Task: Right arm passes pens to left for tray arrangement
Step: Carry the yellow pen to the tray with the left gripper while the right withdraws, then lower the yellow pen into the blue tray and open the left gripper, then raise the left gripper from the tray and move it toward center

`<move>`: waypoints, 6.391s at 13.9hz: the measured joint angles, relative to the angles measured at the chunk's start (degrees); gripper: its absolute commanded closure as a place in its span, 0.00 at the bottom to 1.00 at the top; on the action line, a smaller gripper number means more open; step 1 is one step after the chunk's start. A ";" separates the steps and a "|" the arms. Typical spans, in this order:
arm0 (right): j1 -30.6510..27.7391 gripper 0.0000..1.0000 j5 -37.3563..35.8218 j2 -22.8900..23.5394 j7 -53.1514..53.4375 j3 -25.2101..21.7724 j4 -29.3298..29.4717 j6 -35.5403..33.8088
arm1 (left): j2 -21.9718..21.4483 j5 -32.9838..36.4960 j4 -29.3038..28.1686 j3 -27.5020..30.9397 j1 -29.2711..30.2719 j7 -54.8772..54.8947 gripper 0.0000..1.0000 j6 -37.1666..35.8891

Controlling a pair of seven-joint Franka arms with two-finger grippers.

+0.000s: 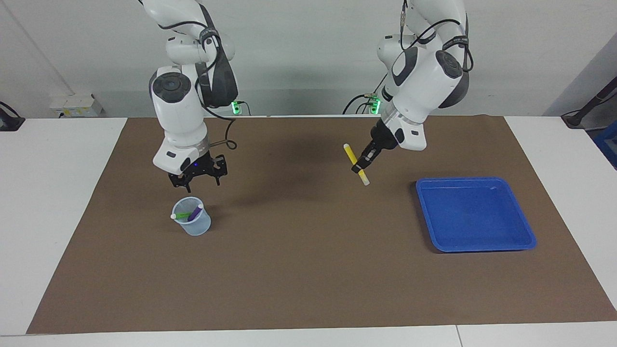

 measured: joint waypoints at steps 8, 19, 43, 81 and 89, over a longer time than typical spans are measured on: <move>1.39 0.28 -6.59 1.81 -0.94 0.05 -2.49 3.48 | -0.67 12.17 -0.06 0.17 14.69 34.02 1.00 -8.12; 1.17 0.54 -8.86 2.09 -2.36 -0.07 -3.93 4.49 | 4.47 27.43 -2.01 0.19 27.37 68.50 1.00 1.90; 0.12 0.71 -8.95 3.51 -3.02 -0.15 -3.97 7.98 | 19.29 34.35 -2.19 -0.13 35.83 76.02 0.79 24.26; -0.16 0.88 -7.60 4.11 1.66 -0.17 -2.00 8.83 | 9.52 19.74 5.87 -2.94 13.55 23.43 0.33 -4.06; -2.10 0.88 -1.34 2.68 -1.23 -0.25 5.43 -2.04 | 6.36 17.59 5.87 -3.27 1.71 1.35 0.26 -7.43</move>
